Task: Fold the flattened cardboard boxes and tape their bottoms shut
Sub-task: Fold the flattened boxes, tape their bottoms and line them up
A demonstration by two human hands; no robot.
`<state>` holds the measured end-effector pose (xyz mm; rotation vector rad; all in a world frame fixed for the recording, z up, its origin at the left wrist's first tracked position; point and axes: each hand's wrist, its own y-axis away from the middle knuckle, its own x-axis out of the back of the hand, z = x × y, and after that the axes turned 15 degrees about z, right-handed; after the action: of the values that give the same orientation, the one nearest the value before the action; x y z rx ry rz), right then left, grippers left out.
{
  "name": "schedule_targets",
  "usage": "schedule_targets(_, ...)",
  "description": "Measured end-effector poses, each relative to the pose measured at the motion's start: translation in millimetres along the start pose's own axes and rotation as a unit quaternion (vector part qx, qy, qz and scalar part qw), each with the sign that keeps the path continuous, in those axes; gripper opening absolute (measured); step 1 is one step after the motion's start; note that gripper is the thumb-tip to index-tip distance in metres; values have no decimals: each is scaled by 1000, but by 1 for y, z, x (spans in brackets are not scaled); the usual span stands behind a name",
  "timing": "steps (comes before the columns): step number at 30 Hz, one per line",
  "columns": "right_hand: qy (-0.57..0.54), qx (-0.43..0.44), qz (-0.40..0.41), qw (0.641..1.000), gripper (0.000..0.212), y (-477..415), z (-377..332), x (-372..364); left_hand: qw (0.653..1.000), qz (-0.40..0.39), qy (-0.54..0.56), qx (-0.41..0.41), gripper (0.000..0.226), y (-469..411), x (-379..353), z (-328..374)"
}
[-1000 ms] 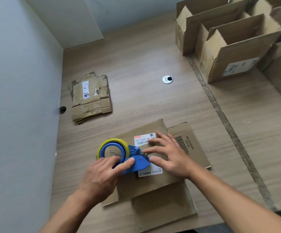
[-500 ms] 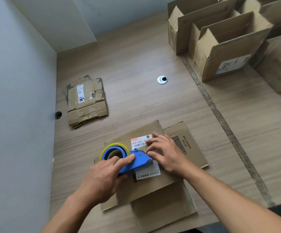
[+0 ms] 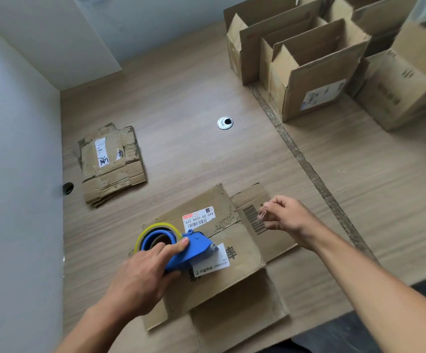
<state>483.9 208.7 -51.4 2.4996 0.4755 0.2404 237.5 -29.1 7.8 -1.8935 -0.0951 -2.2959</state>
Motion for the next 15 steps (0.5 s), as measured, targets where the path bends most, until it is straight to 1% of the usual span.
schedule_targets(3, 5, -27, -14, 1000, 19, -4, -5, -9, 1000, 6, 0, 4, 72, -1, 2, 2)
schedule_targets(8, 65, 0, -10, 998, 19, -16, -3, -9, 1000, 2, 7, 15, 75, 1, 2, 3)
schedule_targets(11, 109, -5, -11, 994, 16, -19, 1, -12, 1000, 3, -5, 13, 74, 0, 3, 3)
schedule_targets(15, 134, -24, -6, 991, 17, -22, 10, -20, 1000, -6, -6, 12, 74, 0, 3, 4)
